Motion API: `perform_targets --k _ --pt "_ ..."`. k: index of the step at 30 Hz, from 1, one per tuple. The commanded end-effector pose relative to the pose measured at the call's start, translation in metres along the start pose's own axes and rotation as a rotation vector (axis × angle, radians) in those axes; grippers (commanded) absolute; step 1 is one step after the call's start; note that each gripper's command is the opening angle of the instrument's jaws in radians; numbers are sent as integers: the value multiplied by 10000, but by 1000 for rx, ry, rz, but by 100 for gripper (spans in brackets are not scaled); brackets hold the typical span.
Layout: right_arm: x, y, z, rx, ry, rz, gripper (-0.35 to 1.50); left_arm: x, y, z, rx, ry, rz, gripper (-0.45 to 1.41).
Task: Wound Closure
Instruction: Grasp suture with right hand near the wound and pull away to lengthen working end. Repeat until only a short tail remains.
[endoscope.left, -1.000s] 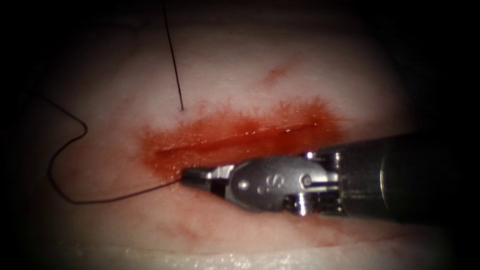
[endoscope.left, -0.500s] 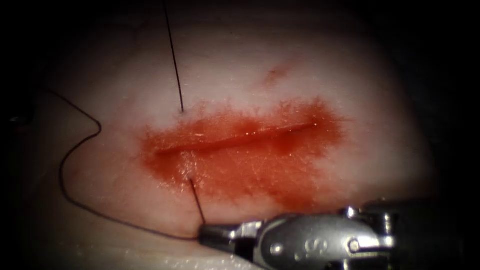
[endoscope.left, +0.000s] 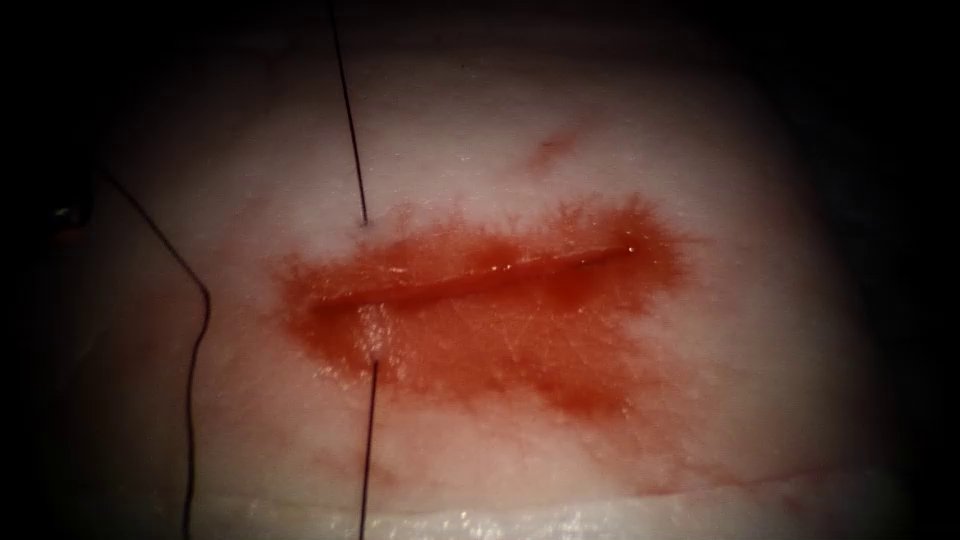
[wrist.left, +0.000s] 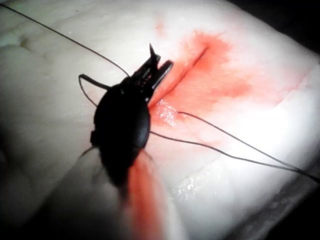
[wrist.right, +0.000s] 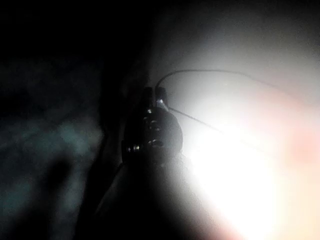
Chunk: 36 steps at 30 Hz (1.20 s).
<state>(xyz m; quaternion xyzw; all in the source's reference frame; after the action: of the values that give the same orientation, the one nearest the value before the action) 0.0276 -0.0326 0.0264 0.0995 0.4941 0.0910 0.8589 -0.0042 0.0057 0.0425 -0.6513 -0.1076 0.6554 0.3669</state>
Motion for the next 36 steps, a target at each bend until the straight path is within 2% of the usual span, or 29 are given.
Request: perform_targets --k 1,2,3,5,6,7,8,9,10,13,14,19,27,28,29,30,31,36 --pt "-8 11 11 -5 3 -23 118 -6 -2 5 -1 0 0 -45" --pt "-11 19 11 -10 10 -32 126 -6 -2 5 -2 0 0 -45" --pt "-19 38 10 -23 32 -43 136 -5 -4 3 -7 1 -1 -45" --pt "-22 46 9 -30 41 -51 138 -5 -5 2 -6 -1 -1 -45" --pt "-29 65 9 -42 49 -77 141 -4 -8 -2 1 -6 -2 -45" --pt "-35 80 9 -47 55 -102 141 -3 -11 -5 11 -12 -3 -45" --pt "-35 80 9 -47 55 -102 141 -3 -11 -5 11 -12 -3 -45" --pt "-42 95 11 -53 58 -123 138 -3 -14 -10 19 -17 -3 -45" --pt "-42 95 11 -53 58 -123 138 -3 -14 -10 19 -17 -3 -45" --pt "-54 119 22 -79 46 -147 128 -3 -16 -13 21 -20 -2 -45" --pt "-60 137 32 -109 41 -148 123 -4 -15 -12 23 -20 -1 -45" --pt "-74 161 56 -162 26 -168 131 -9 -13 -8 29 -18 5 -45" --pt "-109 174 101 -169 -43 -202 126 -14 -12 -8 30 -16 12 -45" --pt "-112 174 102 -171 -43 -205 118 -14 -12 -8 30 -16 11 -45" --pt "-118 172 102 -153 -60 -211 32 -14 -12 -9 30 -16 11 -45" --pt "-119 171 101 -134 -75 -212 -20 -14 -12 -9 30 -16 12 -45" --pt "-120 171 100 -125 -87 -212 -35 -14 -12 -9 30 -16 11 -45" --pt "-113 155 79 -124 -109 -136 -35 -14 -12 -6 32 -16 12 -45"
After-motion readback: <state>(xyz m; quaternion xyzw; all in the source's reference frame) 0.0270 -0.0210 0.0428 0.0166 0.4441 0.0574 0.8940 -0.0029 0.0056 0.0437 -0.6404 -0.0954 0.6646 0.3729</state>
